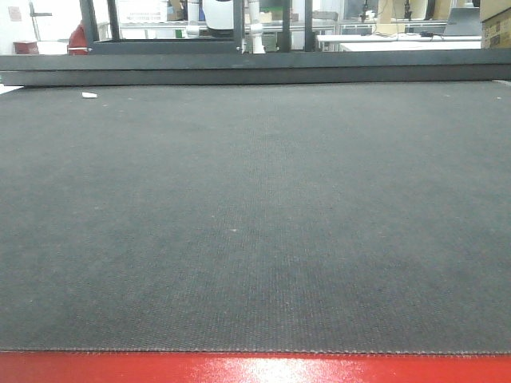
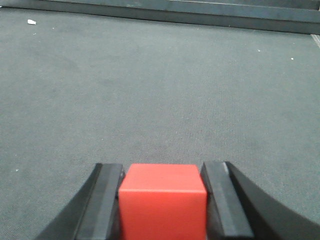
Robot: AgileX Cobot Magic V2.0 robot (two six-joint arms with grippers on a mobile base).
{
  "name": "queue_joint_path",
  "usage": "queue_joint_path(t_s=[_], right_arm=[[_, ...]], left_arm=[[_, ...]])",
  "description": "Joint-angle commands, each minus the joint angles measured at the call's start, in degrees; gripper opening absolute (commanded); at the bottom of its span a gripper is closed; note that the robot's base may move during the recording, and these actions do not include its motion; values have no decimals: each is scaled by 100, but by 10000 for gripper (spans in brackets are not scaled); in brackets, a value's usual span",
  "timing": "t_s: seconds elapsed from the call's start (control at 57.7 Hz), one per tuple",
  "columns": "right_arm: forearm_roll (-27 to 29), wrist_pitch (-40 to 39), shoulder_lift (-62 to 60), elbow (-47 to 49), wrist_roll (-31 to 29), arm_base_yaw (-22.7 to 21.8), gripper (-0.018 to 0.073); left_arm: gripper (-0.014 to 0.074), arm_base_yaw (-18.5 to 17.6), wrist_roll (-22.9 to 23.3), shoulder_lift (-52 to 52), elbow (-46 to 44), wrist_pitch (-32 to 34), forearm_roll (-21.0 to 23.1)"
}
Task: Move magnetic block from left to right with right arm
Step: 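Hold the red cube raised in the right gripper, then drive the base away from the first table carrying the cube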
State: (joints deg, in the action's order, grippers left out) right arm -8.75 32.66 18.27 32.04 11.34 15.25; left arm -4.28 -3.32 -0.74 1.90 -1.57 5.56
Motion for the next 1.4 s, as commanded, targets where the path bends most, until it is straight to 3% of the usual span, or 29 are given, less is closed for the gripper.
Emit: queue_joint_path(t_s=[0.0, 1.386], right_arm=[[-128, -548, 43, 161, -56, -32, 235], [-128, -516, 42, 161, -56, -32, 235]], left_arm=[[-126, -1, 34, -66, 45, 483, 27], [-126, -1, 34, -66, 45, 483, 27]])
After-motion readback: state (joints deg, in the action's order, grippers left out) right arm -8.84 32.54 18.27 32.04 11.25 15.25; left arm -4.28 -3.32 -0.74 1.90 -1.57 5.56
